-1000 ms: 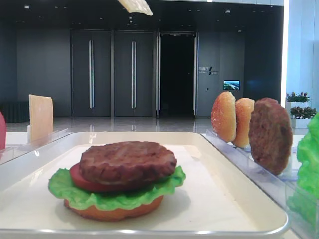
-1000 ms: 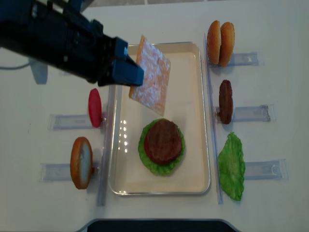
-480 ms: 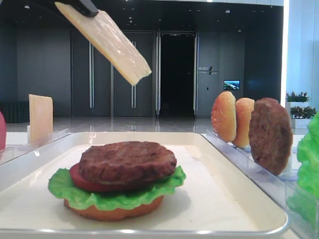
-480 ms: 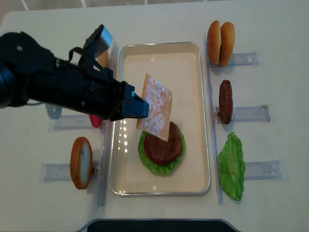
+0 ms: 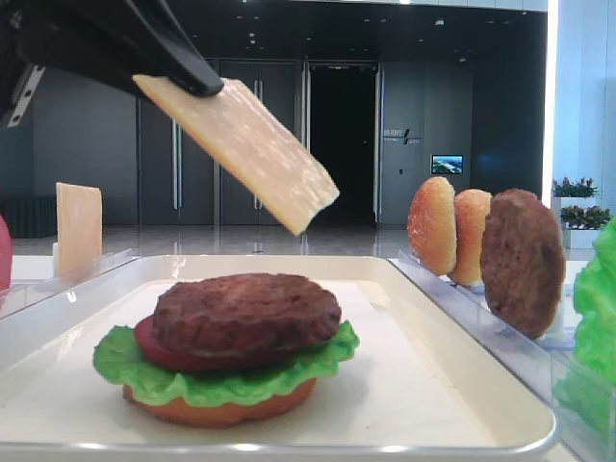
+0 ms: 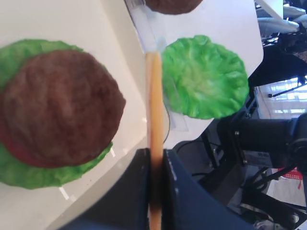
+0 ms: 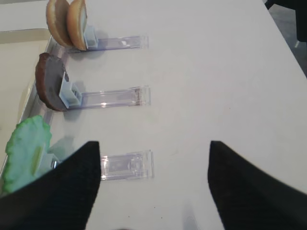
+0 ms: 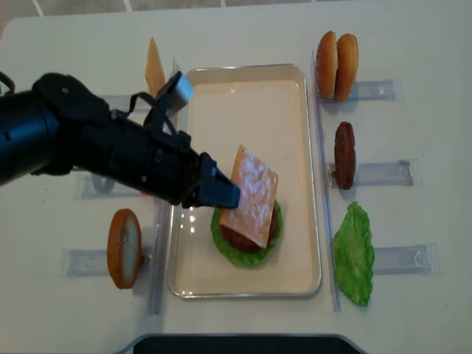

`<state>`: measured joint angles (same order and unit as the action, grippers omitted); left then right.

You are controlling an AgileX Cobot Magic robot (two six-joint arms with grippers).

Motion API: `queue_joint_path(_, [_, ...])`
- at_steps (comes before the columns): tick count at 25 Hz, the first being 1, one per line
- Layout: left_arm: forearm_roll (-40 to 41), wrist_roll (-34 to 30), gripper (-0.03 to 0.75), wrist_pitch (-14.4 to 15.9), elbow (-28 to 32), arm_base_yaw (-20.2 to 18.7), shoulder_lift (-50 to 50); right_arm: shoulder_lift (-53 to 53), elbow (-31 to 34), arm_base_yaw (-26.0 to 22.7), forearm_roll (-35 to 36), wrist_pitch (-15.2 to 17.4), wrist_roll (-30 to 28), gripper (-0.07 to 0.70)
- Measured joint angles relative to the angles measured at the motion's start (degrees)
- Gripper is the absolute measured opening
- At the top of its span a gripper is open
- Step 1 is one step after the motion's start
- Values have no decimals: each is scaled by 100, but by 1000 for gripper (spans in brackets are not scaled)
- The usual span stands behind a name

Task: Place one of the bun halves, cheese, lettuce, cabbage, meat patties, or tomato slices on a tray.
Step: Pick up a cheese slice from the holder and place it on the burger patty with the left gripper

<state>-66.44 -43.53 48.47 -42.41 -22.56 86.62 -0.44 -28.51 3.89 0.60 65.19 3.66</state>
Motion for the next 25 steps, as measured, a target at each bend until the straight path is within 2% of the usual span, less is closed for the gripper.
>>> queue_joint_path(7, [-445,-704,33,-131,260,0,13,0,0,0,-4,0,0,482])
queue_joint_path(25, [-814,-1348,33,-220,305,0,597,0,0,0,-4,0,0,482])
